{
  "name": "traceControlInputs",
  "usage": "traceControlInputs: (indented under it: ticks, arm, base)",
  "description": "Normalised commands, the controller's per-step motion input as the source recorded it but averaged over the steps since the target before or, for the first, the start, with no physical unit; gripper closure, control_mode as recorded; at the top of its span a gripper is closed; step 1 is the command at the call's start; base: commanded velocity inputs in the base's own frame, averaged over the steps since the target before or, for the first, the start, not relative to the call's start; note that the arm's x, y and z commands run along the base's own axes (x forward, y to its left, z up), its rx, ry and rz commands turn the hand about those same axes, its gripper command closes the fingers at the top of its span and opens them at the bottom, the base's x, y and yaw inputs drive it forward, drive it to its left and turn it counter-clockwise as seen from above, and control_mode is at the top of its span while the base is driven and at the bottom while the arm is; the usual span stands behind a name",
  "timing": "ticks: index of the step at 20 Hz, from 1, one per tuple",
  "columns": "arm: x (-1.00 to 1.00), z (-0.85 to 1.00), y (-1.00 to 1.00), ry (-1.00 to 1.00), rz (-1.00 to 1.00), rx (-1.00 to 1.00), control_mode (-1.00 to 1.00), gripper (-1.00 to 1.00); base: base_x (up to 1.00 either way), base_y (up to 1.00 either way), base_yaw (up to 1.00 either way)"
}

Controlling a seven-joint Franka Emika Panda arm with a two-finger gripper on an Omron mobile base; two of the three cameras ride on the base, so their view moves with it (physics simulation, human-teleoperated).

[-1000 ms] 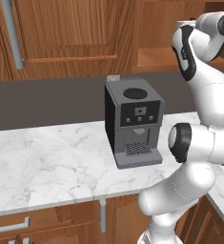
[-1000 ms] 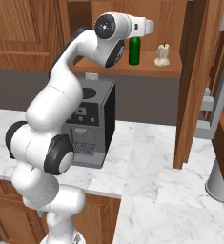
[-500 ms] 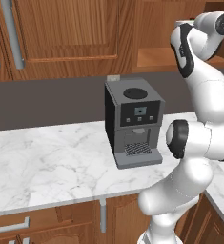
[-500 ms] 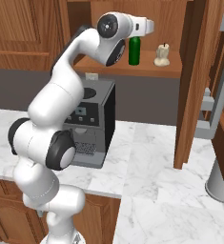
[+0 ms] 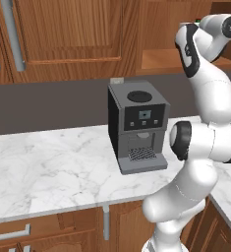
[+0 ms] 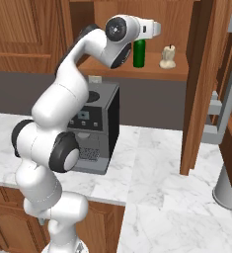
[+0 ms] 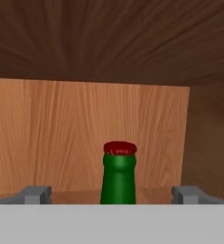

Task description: Get the candle and the beer from the cabinet and move them to the dining counter.

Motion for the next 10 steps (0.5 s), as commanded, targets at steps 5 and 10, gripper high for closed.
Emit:
traceControlInputs:
  ticks: [5,10]
  arm:
    - [0.13,0.00,-0.11,0.00,0.03,0.00,-1.00,-1.00]
    - [0.13,0.00,-0.03,0.00,0.01,0.00,-1.00,-1.00]
  base:
    - [0.00,0.00,0.00]
    - [0.00,0.00,0.00]
